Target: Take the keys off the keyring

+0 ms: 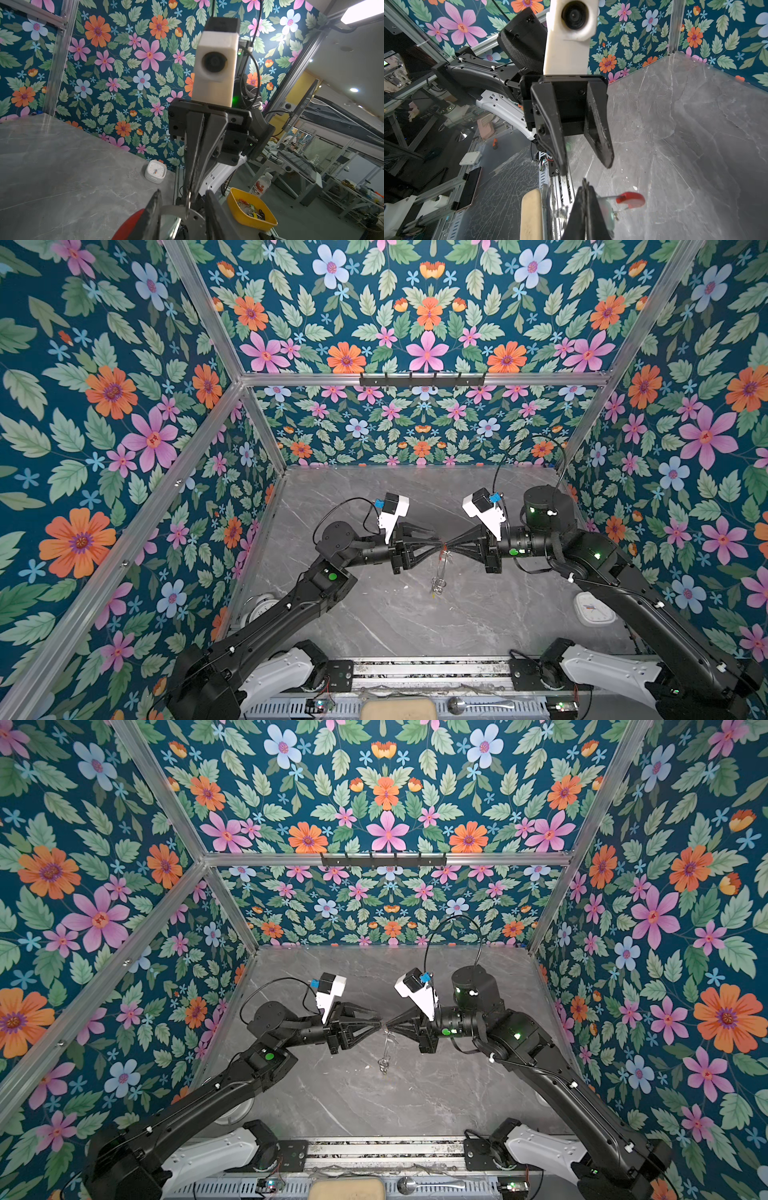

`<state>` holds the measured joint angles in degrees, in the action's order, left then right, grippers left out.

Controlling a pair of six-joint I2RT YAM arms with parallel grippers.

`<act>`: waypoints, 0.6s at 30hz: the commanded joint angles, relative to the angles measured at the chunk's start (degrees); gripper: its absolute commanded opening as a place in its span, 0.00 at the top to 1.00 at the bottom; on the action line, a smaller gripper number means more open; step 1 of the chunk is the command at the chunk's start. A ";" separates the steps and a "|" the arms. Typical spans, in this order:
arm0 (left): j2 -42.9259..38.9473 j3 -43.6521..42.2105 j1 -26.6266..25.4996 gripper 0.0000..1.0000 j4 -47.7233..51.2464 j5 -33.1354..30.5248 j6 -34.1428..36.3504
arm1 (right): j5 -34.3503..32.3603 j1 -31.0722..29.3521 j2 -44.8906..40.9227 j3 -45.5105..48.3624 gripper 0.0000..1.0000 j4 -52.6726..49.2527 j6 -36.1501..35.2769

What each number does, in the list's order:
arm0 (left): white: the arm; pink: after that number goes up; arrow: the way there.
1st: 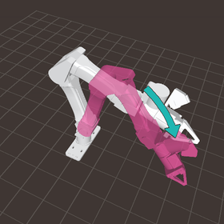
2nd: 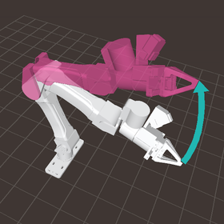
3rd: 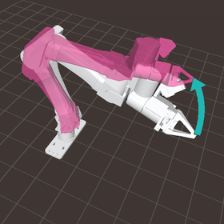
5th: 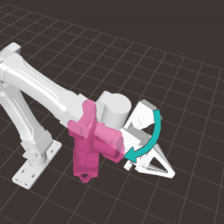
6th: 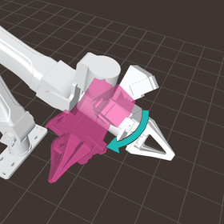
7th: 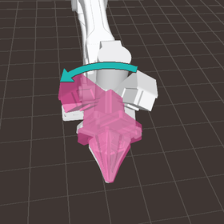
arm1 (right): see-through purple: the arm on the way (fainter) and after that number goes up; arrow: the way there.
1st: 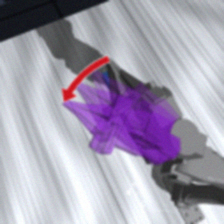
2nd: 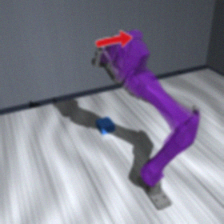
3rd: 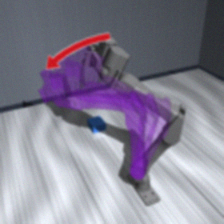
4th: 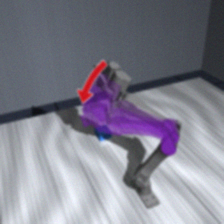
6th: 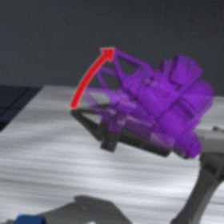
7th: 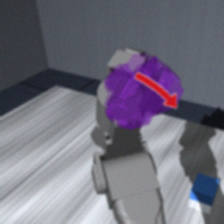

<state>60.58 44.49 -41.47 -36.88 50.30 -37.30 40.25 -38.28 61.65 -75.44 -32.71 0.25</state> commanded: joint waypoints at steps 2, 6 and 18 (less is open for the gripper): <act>0.78 1.17 0.07 0.67 1.98 2.51 0.06 | -1.41 -0.52 0.31 -1.06 1.00 -0.63 -1.56; 1.38 1.83 0.01 0.77 2.87 3.69 0.24 | -1.84 -0.78 0.49 -1.53 1.00 -0.77 -1.63; 1.58 2.32 0.00 0.84 4.19 5.17 0.13 | -2.73 -0.97 0.56 -1.64 1.00 0.10 -1.22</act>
<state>62.33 46.35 -41.47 -32.38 54.35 -37.45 37.41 -39.11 62.15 -76.82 -34.37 -0.82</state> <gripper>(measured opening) 0.162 0.052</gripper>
